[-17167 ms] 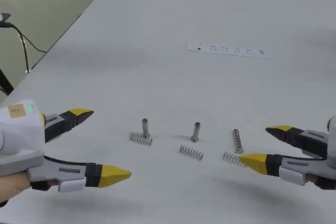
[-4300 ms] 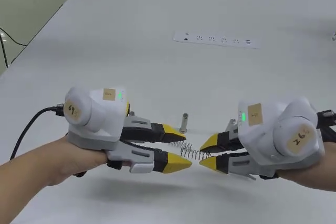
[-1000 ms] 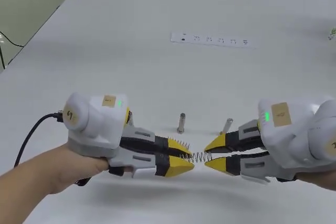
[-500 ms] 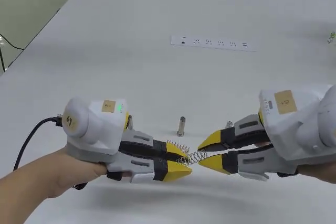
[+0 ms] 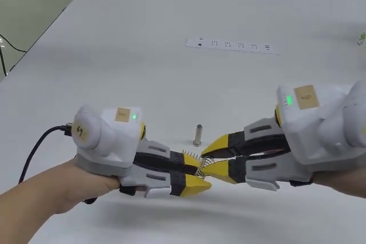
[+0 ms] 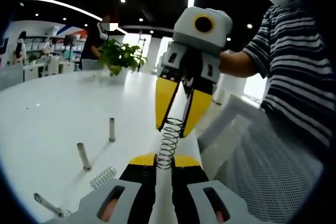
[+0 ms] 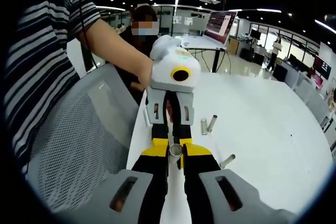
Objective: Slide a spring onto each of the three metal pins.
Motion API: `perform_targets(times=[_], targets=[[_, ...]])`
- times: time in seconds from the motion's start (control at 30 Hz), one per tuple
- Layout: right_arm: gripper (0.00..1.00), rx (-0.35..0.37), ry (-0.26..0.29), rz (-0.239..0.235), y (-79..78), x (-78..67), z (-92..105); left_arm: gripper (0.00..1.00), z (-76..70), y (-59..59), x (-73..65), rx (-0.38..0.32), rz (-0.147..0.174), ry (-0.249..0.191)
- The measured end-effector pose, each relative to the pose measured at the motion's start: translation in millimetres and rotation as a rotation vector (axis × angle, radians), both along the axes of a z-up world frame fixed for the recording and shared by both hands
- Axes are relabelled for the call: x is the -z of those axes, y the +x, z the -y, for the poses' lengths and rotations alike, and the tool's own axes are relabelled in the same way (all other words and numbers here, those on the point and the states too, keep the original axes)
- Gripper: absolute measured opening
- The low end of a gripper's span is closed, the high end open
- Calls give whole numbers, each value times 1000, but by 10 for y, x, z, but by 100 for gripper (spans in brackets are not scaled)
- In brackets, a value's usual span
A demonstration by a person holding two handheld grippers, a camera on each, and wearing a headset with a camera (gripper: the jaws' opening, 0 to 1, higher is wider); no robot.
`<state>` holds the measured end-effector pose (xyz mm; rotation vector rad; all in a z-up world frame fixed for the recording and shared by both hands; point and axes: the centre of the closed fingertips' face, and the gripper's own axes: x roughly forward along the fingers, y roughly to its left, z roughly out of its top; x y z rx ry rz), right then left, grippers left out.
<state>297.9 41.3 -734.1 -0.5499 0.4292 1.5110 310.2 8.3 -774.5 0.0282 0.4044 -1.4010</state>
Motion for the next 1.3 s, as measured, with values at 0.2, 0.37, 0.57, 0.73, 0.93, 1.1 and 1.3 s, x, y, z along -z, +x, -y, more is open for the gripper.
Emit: perform_targets(times=[0.2,0.37,0.57,0.73,0.93,1.1,1.3], targets=[[7,18,29,14,24,-28,-40,2,-4,16,-22,-8,6,-2],[7,22,40,34,20,-24,-75,2,1,15,-20,-8,17,6],[7,24,62,73,25,-29,-78,3,-30,37,-19,-26,21,9],[7,17,58,84,47,-40,-96,3,-36,46,-30,-34,28,8],[7,22,56,89,91,-48,-107,3,-53,75,-45,-48,38,8],[7,20,49,97,107,-51,-119,3,-52,84,-57,-50,48,13],[7,20,45,103,122,-46,-138,3,-55,95,-56,-58,50,18]])
